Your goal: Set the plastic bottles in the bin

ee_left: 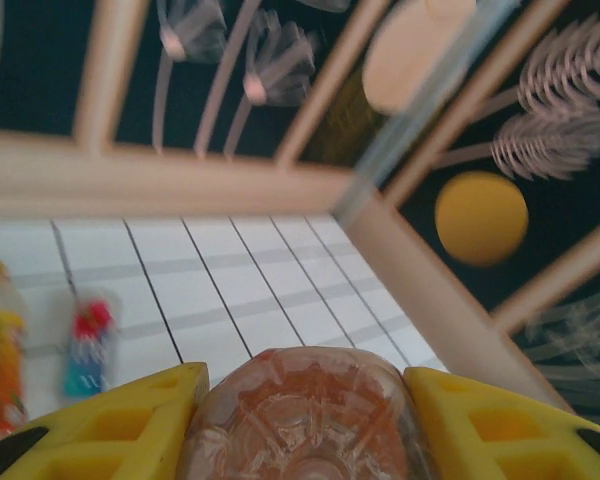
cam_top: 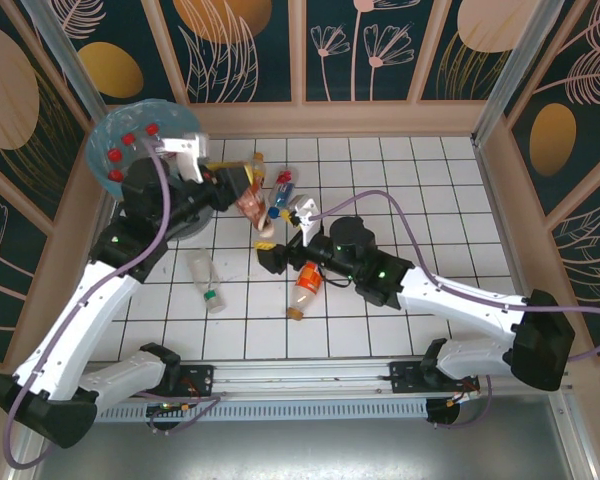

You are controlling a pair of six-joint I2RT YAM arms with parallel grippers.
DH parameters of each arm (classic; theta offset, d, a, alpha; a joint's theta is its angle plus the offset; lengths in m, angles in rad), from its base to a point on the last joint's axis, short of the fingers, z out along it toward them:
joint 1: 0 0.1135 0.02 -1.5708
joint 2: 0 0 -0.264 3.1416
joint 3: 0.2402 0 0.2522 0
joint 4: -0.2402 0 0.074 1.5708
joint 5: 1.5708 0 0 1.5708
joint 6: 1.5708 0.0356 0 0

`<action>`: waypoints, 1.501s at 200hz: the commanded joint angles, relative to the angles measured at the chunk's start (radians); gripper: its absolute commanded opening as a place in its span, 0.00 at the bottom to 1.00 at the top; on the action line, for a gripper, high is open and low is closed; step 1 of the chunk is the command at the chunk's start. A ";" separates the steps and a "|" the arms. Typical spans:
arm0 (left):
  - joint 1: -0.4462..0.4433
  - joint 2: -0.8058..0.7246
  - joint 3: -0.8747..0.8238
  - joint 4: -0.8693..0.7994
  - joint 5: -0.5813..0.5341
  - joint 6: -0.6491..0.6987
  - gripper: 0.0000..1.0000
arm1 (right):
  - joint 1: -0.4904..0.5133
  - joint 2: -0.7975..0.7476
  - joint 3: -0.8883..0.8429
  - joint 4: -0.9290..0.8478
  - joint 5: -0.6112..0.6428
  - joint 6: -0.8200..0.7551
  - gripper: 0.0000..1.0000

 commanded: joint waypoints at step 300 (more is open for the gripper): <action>0.447 0.495 0.317 -0.268 -0.397 0.308 0.62 | 0.019 0.033 -0.039 0.028 0.039 0.087 0.98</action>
